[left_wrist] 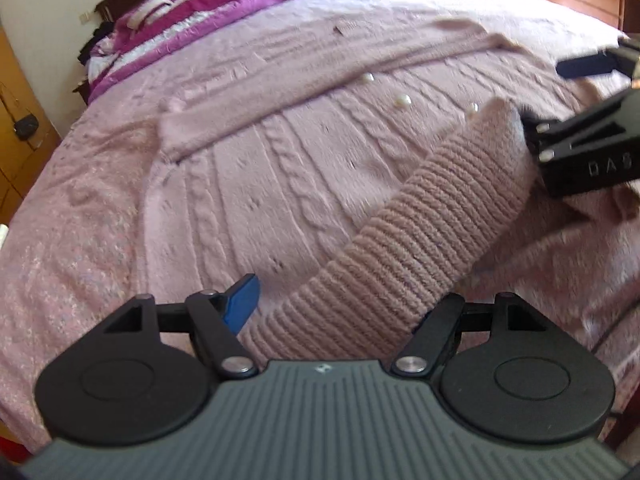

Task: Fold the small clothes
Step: 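Grasp the ribbed hem with the right gripper while the left gripper grasps it too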

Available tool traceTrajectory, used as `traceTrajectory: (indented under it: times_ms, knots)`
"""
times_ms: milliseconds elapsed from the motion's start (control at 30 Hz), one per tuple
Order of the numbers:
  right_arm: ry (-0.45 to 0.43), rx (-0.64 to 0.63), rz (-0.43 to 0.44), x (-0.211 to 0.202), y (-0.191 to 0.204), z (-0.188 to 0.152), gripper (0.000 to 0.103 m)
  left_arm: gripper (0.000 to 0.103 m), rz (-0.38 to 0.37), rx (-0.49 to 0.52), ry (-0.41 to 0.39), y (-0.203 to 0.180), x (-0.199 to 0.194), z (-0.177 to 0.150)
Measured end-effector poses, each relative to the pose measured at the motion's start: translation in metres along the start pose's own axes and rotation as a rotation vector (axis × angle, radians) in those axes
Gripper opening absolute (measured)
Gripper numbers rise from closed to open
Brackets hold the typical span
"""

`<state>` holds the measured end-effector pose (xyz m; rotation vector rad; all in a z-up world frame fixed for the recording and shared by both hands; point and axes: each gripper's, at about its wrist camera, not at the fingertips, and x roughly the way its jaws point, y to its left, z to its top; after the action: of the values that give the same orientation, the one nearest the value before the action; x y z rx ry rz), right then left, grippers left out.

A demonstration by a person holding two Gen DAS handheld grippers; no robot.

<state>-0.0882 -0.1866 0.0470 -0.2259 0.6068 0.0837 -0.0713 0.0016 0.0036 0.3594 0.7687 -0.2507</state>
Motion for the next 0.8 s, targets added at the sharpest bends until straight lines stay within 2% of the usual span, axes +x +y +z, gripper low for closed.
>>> traceTrajectory:
  times_ms: [100,133,167,233,300,400,467,500,533,567,633,733,800]
  knots:
    - [0.004,0.038,0.012,0.003,-0.003,-0.002,0.102,0.071,0.011,-0.014,-0.030,0.003,0.001,0.008]
    - [0.008,0.041,0.019,0.003,-0.003,-0.002,0.102,0.056,0.008,-0.023,-0.035,0.005,0.002,0.010]
    - [0.010,0.038,0.024,0.003,-0.003,-0.003,0.102,0.048,-0.001,-0.039,-0.037,0.006,0.000,0.012]
    - [0.009,0.023,0.038,0.001,-0.001,-0.005,0.102,0.025,-0.032,-0.081,-0.049,0.008,-0.006,0.016]
    - [0.010,-0.005,0.048,-0.002,0.002,-0.009,0.102,0.016,-0.044,-0.098,-0.071,0.009,-0.010,0.019]
    - [0.031,-0.047,0.050,-0.005,0.006,-0.019,0.100,0.012,-0.046,-0.111,-0.099,0.012,-0.016,0.022]
    - [0.044,-0.070,0.034,-0.007,0.009,-0.026,0.093,0.012,-0.054,-0.132,-0.108,0.017,-0.017,0.025]
    - [0.052,-0.074,0.022,-0.008,0.010,-0.028,0.085,0.012,-0.063,-0.147,-0.111,0.019,-0.017,0.027]
    - [0.057,-0.070,0.017,-0.009,0.009,-0.030,0.073,0.012,-0.073,-0.163,-0.112,0.022,-0.016,0.028]
    - [0.061,-0.058,0.020,-0.009,0.008,-0.031,0.067,0.012,-0.085,-0.179,-0.114,0.024,-0.016,0.029]
    - [0.061,-0.033,0.042,-0.010,0.005,-0.031,0.039,0.011,-0.102,-0.204,-0.119,0.028,-0.015,0.031]
    - [0.040,-0.032,0.038,-0.010,0.005,-0.026,0.023,0.011,-0.109,-0.223,-0.129,0.029,-0.016,0.036]
    - [0.008,-0.029,0.027,-0.011,0.004,-0.021,0.020,0.010,-0.105,-0.230,-0.143,0.028,-0.018,0.041]
